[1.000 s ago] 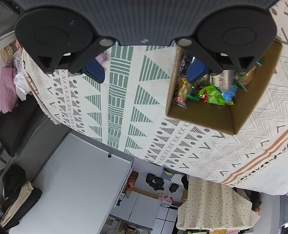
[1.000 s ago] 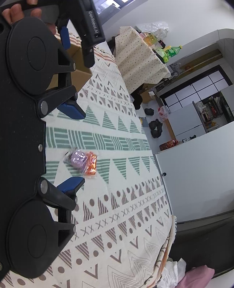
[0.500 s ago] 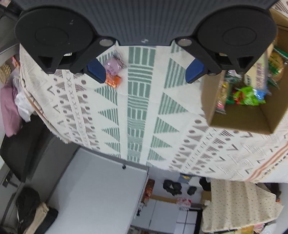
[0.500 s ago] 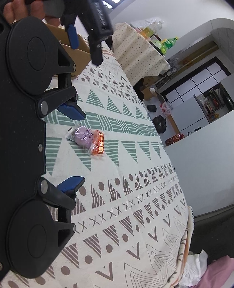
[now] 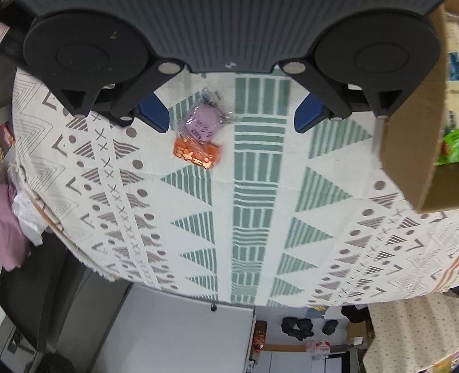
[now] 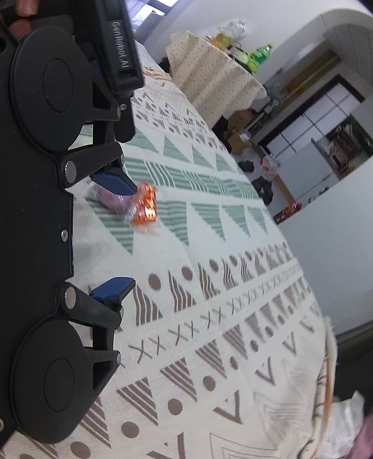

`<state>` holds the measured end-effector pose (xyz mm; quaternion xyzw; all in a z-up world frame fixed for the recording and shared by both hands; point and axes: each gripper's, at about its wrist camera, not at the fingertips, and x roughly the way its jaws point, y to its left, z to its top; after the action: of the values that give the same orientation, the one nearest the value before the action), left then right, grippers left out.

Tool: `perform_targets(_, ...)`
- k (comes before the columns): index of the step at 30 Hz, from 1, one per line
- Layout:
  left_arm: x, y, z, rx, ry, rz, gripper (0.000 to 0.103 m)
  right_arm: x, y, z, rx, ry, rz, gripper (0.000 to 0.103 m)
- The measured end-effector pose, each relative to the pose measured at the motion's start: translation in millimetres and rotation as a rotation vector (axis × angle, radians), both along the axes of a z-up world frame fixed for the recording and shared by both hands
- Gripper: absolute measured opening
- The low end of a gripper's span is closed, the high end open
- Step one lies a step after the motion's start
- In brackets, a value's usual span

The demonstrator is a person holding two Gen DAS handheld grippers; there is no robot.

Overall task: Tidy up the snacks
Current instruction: 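Grasp pink candy packet with left tool while right tool grasps orange candy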

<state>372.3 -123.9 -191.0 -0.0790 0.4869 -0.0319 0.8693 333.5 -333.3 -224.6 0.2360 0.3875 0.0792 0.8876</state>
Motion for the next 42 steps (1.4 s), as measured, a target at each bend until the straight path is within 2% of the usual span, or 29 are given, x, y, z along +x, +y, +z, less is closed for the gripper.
perform_targets(9, 21.3, -28.7, -32.1, 0.049, 0.04, -0.048, 0.09, 22.6, -19.8, -7.8, 0.047, 0.006, -0.033, 0.062)
perform_targets(12, 25.5, -31.5, -43.0, 0.064, 0.053, -0.059, 0.084, 25.5, -17.8, -13.2, 0.057, 0.016, -0.016, 0.062)
perform_targets(15, 26.6, -26.9, -48.2, 0.05, 0.038, -0.059, 0.075, 27.9, -14.3, -16.9, 0.061, 0.019, 0.005, 0.062)
perform_targets(19, 26.6, -19.4, -50.1, 0.03, 0.021, -0.062, 0.044, 36.0, -7.9, -19.2, 0.057, 0.014, 0.033, 0.062)
perform_targets(20, 26.5, -16.7, -50.0, 0.026, 0.025, -0.053, 0.04, 37.7, -5.7, -19.7, 0.058, 0.013, 0.041, 0.062)
perform_targets(29, 17.2, 23.1, -41.1, -0.008, 0.048, 0.054, 0.033, 42.6, 17.6, -24.4, 0.025, 0.006, 0.122, 0.062)
perform_targets(37, 10.9, 47.8, -28.5, -0.011, 0.024, 0.141, 0.03, 51.1, 40.5, -24.0, -0.019, -0.011, 0.163, 0.063)
perform_targets(42, 3.4, 58.9, -24.3, -0.027, 0.015, 0.186, 0.03, 52.4, 63.4, -25.4, -0.064, -0.017, 0.199, 0.07)
